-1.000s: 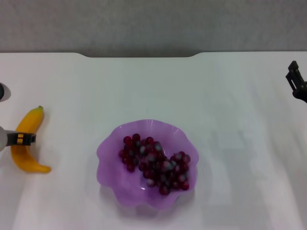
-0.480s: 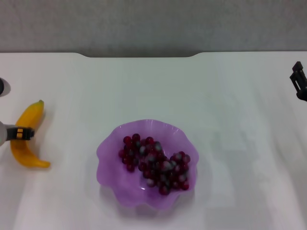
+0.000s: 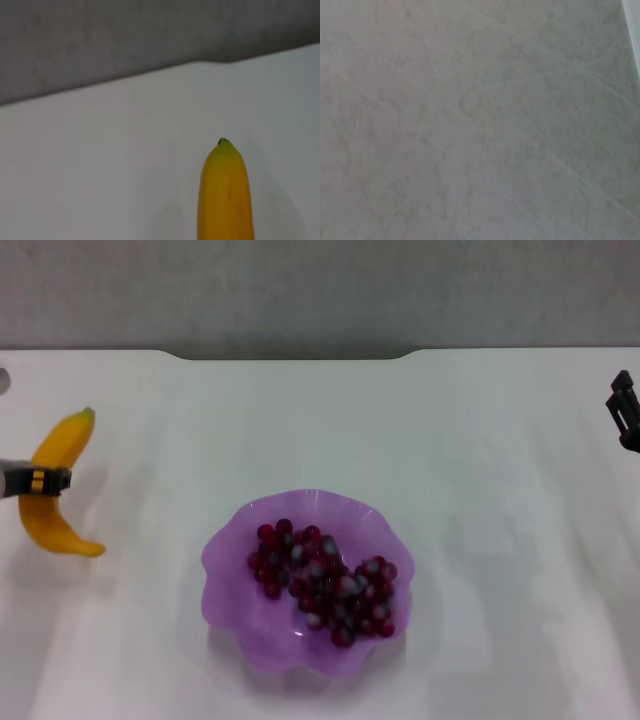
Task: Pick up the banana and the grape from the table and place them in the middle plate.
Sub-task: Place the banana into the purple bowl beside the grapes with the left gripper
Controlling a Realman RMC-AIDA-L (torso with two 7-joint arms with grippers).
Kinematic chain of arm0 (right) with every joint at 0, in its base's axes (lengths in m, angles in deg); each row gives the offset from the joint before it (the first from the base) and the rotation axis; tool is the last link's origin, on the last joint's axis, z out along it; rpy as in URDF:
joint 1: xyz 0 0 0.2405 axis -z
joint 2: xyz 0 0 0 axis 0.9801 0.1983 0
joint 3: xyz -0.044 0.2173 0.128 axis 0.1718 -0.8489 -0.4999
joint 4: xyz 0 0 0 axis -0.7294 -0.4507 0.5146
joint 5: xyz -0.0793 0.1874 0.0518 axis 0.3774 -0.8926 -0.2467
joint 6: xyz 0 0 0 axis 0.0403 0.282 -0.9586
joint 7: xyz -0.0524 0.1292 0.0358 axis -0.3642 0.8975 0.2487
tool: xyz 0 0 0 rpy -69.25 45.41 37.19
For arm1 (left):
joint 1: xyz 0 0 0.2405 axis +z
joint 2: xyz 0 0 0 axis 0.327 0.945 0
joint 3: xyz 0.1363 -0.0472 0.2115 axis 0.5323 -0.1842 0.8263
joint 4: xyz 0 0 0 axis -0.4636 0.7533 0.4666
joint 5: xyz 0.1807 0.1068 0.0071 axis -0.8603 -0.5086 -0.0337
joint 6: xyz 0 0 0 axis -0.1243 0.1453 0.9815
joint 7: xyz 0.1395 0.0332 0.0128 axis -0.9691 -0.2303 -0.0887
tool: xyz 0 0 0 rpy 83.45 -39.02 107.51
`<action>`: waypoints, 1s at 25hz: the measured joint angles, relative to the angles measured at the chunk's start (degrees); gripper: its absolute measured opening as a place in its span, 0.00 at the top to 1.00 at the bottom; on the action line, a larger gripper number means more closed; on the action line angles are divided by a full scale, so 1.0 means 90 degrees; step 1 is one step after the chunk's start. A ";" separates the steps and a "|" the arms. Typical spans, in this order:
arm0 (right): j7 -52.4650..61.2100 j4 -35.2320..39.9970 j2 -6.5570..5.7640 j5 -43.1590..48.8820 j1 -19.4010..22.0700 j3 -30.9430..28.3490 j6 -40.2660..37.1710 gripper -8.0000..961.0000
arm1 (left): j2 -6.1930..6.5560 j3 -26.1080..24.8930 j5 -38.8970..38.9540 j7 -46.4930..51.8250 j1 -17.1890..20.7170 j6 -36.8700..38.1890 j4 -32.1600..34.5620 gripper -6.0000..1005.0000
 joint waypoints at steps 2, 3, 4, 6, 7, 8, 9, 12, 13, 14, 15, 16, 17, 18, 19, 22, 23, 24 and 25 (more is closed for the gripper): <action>-0.0001 -0.0005 0.0000 -0.0001 0.0000 0.0000 0.0000 0.24 | -0.0002 0.0084 0.0006 -0.0011 0.0116 -0.0161 0.0341 0.54; -0.0002 -0.0006 0.0000 0.0000 0.0000 0.0000 0.0000 0.24 | -0.0002 0.0146 0.0008 -0.0016 0.0185 -0.0273 0.0594 0.54; -0.0002 -0.0010 0.0000 -0.0001 0.0000 0.0000 0.0000 0.24 | -0.0002 0.0223 0.0009 -0.0018 0.0258 -0.0384 0.0834 0.54; -0.0003 -0.0014 0.0000 0.0000 0.0000 0.0000 0.0000 0.24 | 0.0001 0.0354 0.0012 -0.0041 0.0371 -0.0635 0.1230 0.54; -0.0004 -0.0015 0.0000 0.0000 0.0000 0.0001 0.0000 0.24 | 0.0001 0.0396 0.0022 -0.0076 0.0408 -0.0776 0.1409 0.54; -0.0004 -0.0016 0.0000 0.0000 0.0000 0.0000 0.0000 0.24 | 0.0002 0.0426 0.0052 -0.0126 0.0451 -0.0930 0.1587 0.54; -0.0005 -0.0017 0.0000 -0.0001 0.0000 0.0000 0.0000 0.24 | 0.0002 0.0439 0.0122 -0.0201 0.0520 -0.1092 0.1817 0.54; -0.0007 -0.0017 0.0000 0.0000 0.0000 0.0000 0.0001 0.24 | 0.0004 0.0435 0.0616 -0.0557 0.0722 -0.1415 0.2316 0.54; -0.0007 -0.0017 0.0000 0.0000 0.0000 0.0000 0.0001 0.24 | 0.0011 0.0423 0.0818 -0.0703 0.0788 -0.1513 0.2473 0.54; -0.0007 -0.0017 0.0000 0.0000 0.0000 0.0000 0.0001 0.24 | 0.0016 0.0411 0.1001 -0.0840 0.0850 -0.1600 0.2636 0.54; -0.0007 -0.0016 0.0000 0.0000 0.0000 0.0000 0.0001 0.24 | 0.0017 0.0413 0.1123 -0.0972 0.0897 -0.1678 0.2751 0.54; -0.0007 -0.0016 0.0000 0.0000 0.0000 0.0000 0.0001 0.24 | 0.0017 0.0423 0.1241 -0.1115 0.0937 -0.1770 0.2870 0.54; -0.0007 -0.0019 0.0000 0.0000 0.0000 0.0000 0.0001 0.24 | 0.0014 0.0441 0.1317 -0.1243 0.0964 -0.1848 0.2954 0.54; -0.0007 -0.0021 0.0000 0.0000 0.0000 0.0000 0.0001 0.24 | 0.0011 0.0489 0.1416 -0.1397 0.0991 -0.1926 0.3035 0.54; -0.0007 -0.0023 0.0000 0.0000 0.0000 0.0000 0.0001 0.24 | 0.0007 0.0538 0.1509 -0.1522 0.1008 -0.1984 0.3086 0.54; -0.0007 -0.0026 0.0000 0.0000 0.0000 0.0000 0.0001 0.24 | 0.0010 0.0775 0.1975 -0.1947 0.1068 -0.2109 0.3200 0.54; -0.0007 -0.0027 0.0000 0.0000 0.0000 0.0000 0.0001 0.24 | 0.0012 0.0860 0.2166 -0.2120 0.1090 -0.2130 0.3235 0.54; -0.0007 -0.0026 0.0000 0.0000 -0.0001 0.0000 0.0001 0.24 | 0.0011 0.0952 0.2362 -0.2296 0.1112 -0.2142 0.3264 0.54; -0.0007 -0.0026 0.0000 0.0000 -0.0001 0.0001 0.0001 0.24 | 0.0012 0.1042 0.2545 -0.2447 0.1131 -0.2145 0.3283 0.54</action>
